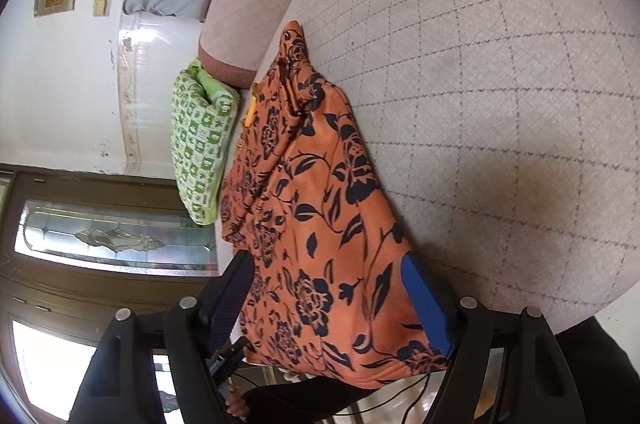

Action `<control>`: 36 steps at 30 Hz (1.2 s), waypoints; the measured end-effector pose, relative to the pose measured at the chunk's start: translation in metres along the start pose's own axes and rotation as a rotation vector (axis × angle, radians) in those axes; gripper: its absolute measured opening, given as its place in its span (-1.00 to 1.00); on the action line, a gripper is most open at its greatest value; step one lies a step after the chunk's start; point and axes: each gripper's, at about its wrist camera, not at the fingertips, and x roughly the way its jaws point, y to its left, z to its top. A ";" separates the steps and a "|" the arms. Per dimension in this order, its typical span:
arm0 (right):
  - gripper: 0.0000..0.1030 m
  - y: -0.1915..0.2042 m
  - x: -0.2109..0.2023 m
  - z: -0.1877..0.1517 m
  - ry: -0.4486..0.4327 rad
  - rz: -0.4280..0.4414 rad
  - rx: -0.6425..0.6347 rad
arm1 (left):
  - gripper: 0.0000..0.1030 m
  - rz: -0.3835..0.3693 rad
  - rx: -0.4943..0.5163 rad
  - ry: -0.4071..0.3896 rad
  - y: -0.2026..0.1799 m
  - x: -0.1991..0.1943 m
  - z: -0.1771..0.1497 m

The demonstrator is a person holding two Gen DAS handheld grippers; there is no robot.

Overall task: Fold small clothes
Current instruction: 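Grasp the blouse hem with both tools and lift it toward the collar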

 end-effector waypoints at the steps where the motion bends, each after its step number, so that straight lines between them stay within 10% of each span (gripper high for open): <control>1: 0.52 -0.001 0.000 0.000 0.001 -0.008 0.001 | -0.04 -0.004 0.023 0.001 -0.005 0.001 0.001; 4: 0.52 -0.007 0.000 0.002 0.009 -0.017 0.022 | -0.58 -0.062 0.073 0.018 -0.019 0.003 -0.001; 12: 0.52 -0.015 0.000 0.004 0.012 -0.098 0.037 | -0.34 -0.112 0.007 0.036 -0.009 0.003 0.003; 23: 0.51 0.015 0.036 -0.011 0.127 -0.152 -0.193 | -0.56 -0.151 -0.029 0.043 -0.007 0.005 0.004; 27: -0.09 0.035 0.057 -0.030 0.211 -0.203 -0.342 | -0.49 -0.157 -0.038 0.053 -0.004 0.005 0.003; 36: -0.34 0.048 0.070 -0.047 0.213 -0.273 -0.451 | -0.75 -0.136 -0.029 0.057 -0.005 0.006 0.003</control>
